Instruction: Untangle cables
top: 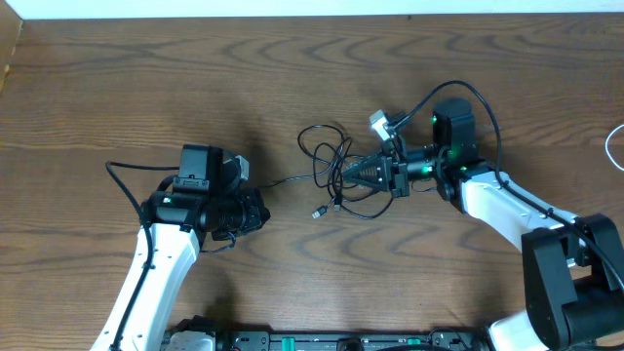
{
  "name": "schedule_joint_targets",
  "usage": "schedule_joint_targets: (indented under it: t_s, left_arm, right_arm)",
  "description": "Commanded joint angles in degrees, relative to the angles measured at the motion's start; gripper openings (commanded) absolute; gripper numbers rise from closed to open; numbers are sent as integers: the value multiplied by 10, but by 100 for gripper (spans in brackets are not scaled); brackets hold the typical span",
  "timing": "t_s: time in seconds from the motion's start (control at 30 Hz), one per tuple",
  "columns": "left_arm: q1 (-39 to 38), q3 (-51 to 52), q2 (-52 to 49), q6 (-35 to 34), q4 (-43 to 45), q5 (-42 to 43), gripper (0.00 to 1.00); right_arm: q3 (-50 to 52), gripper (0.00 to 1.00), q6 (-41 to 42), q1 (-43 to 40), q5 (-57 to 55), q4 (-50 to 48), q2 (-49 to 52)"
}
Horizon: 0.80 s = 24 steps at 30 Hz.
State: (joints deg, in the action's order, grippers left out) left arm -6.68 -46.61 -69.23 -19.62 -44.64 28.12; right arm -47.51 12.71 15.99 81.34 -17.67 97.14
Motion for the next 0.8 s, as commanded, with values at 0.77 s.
schedule_joint_targets:
  t_s: [0.77]
  left_arm:
    - [1,-5,-1,5,-1,-19,42]
  right_arm:
    - [-1,1,-31,157,-308,309,4]
